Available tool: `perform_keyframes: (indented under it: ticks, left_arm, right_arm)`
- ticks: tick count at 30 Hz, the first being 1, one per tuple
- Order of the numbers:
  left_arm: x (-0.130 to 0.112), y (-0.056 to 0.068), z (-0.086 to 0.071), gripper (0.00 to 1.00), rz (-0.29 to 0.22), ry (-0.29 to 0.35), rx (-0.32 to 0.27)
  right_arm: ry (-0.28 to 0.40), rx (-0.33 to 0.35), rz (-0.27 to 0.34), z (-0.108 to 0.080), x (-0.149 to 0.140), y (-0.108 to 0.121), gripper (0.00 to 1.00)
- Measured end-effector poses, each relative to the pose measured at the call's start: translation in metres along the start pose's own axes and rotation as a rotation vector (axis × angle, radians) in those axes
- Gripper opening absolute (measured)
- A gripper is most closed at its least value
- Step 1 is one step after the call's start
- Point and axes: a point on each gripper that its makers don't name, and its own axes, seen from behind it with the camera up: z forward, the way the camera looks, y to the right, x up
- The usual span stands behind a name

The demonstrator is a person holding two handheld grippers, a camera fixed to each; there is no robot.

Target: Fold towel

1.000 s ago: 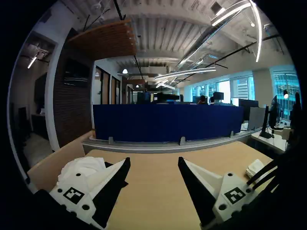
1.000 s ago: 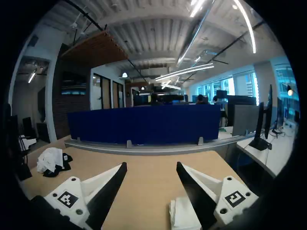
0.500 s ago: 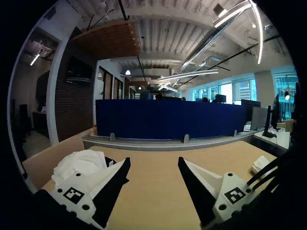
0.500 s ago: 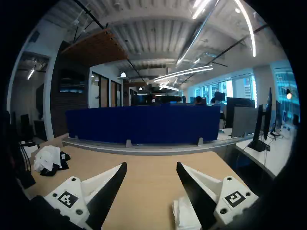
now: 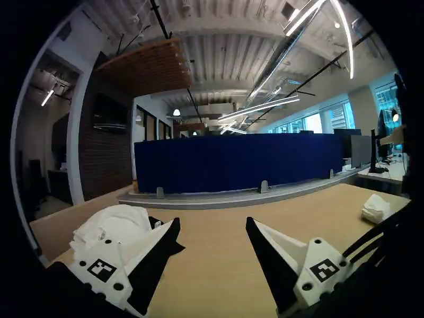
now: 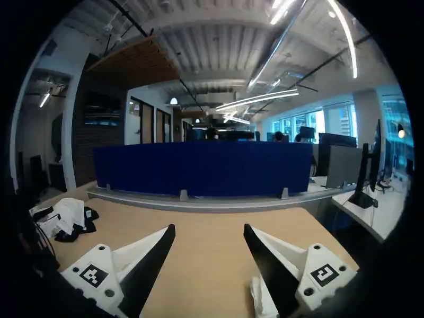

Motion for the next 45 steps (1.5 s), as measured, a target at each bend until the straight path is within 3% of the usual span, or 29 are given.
perform_keyframes:
  ticks: [6,12,21,27,36,45]
  left_arm:
    - [-0.023,-0.004,0.003,0.92,-0.004,0.018,0.007]
    - [-0.043,0.000,0.007,0.92,-0.006,0.027,0.006]
    - [-0.061,-0.010,0.018,0.92,-0.012,0.041,0.021]
    - [-0.068,-0.006,0.019,0.92,-0.016,0.039,0.018]
    - [-0.076,-0.003,0.023,0.92,-0.052,0.010,0.015]
    - [-0.081,0.000,0.023,0.92,-0.050,-0.005,0.005]
  right_arm:
    - [-0.004,0.005,-0.041,0.011,-0.003,-0.012,1.00]
    - [-0.021,0.023,-0.042,0.021,-0.014,-0.030,1.00]
    - [-0.028,0.041,-0.070,0.033,-0.024,-0.049,1.00]
    - [-0.027,0.054,-0.079,0.040,-0.022,-0.059,1.00]
    - [-0.014,0.052,-0.060,0.042,-0.022,-0.057,1.00]
    - [-0.004,0.036,-0.047,0.039,-0.019,-0.039,1.00]
